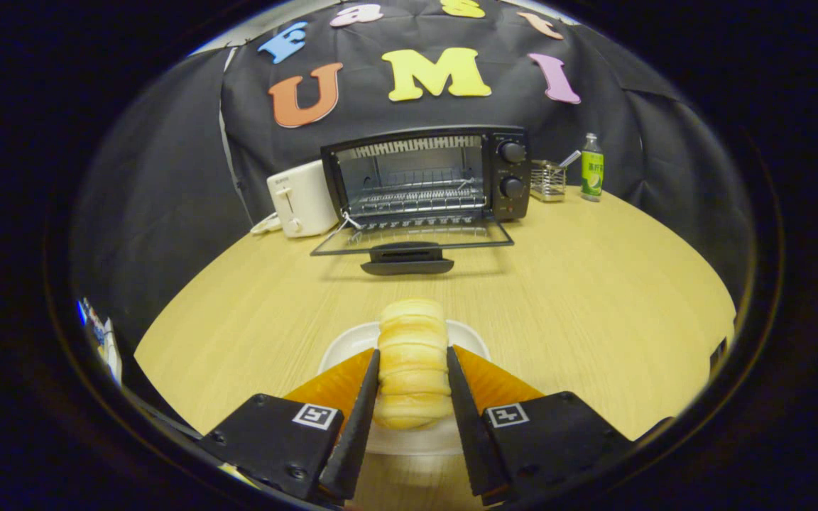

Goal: Open the toaster oven, put the food inside, and close the toaster oven door.

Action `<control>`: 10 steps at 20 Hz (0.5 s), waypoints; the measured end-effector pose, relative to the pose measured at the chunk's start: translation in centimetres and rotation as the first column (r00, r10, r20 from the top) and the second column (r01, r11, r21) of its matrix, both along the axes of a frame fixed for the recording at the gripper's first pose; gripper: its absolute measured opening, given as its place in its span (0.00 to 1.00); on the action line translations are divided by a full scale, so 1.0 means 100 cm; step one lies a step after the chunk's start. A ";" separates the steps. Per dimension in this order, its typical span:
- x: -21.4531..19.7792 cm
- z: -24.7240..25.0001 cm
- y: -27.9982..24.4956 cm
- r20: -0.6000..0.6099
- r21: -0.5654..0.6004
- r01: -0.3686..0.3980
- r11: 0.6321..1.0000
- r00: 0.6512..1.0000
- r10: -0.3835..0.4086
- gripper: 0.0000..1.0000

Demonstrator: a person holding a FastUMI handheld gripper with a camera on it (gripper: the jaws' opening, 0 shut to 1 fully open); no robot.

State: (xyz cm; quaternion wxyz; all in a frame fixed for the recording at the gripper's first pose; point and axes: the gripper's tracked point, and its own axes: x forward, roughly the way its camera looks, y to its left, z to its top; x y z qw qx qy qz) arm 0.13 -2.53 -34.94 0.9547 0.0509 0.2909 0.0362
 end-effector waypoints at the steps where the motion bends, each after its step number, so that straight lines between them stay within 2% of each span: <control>1: 0.004 0.008 0.000 0.017 0.027 0.005 1.000 1.000 -0.006 0.62; 4: 0.024 0.034 0.008 0.087 0.169 -0.008 0.986 0.996 -0.006 0.62; 6: 0.036 0.051 0.028 0.134 0.325 -0.086 0.942 0.990 0.044 0.62; 8: 0.043 0.064 0.048 0.142 0.521 -0.161 0.838 0.985 0.101 0.62; 10: 0.052 0.079 0.051 0.167 0.697 -0.164 0.698 0.984 0.065 0.61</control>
